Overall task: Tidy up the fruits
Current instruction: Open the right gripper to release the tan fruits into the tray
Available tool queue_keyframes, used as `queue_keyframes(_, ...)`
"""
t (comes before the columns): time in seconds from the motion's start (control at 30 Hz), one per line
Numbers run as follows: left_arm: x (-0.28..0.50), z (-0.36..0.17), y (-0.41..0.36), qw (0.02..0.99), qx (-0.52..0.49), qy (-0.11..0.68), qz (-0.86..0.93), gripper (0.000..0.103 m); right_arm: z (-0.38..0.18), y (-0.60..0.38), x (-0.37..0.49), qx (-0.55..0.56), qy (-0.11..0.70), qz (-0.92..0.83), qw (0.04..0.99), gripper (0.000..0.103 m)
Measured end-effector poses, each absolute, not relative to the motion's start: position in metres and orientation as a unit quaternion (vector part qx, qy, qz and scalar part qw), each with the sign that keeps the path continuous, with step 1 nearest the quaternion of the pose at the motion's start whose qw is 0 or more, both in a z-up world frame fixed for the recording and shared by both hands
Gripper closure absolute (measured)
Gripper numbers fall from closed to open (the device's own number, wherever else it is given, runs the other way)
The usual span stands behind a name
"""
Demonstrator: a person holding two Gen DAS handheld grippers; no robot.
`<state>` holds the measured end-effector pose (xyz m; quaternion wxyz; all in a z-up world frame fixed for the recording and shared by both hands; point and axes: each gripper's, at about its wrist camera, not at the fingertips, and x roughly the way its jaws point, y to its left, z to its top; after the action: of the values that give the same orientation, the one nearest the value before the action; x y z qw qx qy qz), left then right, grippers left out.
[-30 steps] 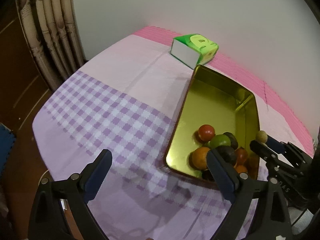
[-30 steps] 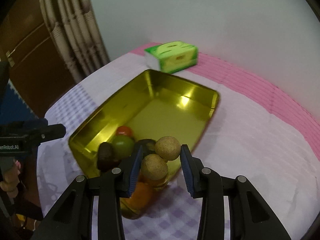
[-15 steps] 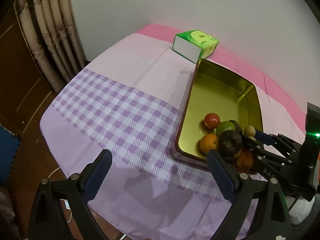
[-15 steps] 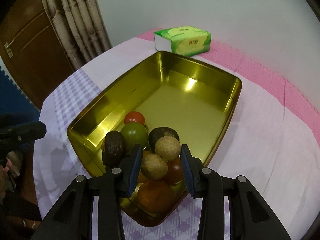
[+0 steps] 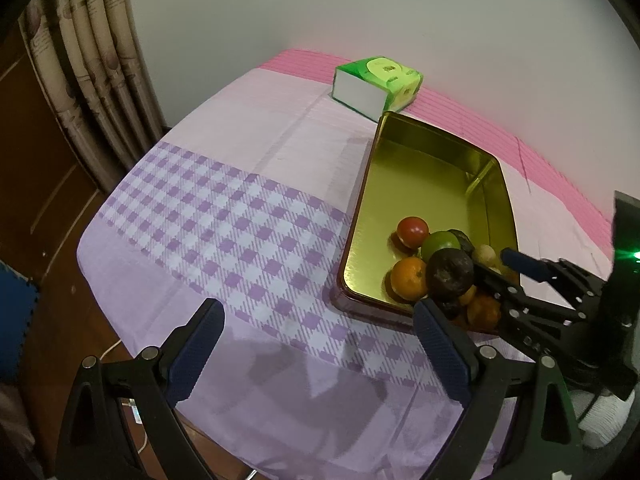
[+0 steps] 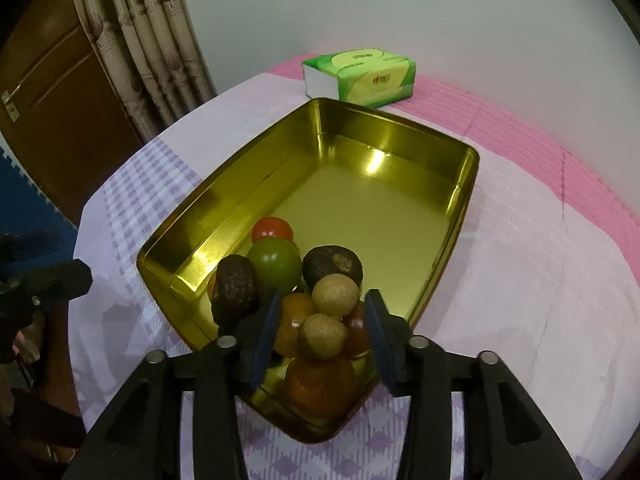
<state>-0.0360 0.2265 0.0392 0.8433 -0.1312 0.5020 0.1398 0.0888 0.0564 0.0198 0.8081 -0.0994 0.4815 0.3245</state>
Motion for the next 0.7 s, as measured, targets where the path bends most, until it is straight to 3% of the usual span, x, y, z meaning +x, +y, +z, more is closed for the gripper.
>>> queue_keyframes(0.13, -0.036, 0.039, 0.224, 0.844, -0.126, 0.502, 0.14, 0.009, 0.032, 0.05, 0.081, -0.102, 0.476, 0.313, 0.815, 0.035)
queue_keyframes(0.2, -0.036, 0.039, 0.221, 0.845, -0.119, 0.502, 0.138, 0.009, 0.037, 0.045, 0.076, -0.112, 0.477, 0.295, 0.82, 0.02)
queue_keyframes(0.4, -0.037, 0.04, 0.207, 0.849, -0.098, 0.502, 0.13, 0.009, 0.045, 0.022, 0.061, -0.112, 0.496, 0.253, 0.823, 0.012)
queue_keyframes(0.7, -0.038, 0.041, 0.187, 0.854, -0.068, 0.502, 0.119, 0.009, 0.039, 0.016, 0.045, -0.13, 0.504, 0.252, 0.816, 0.011)
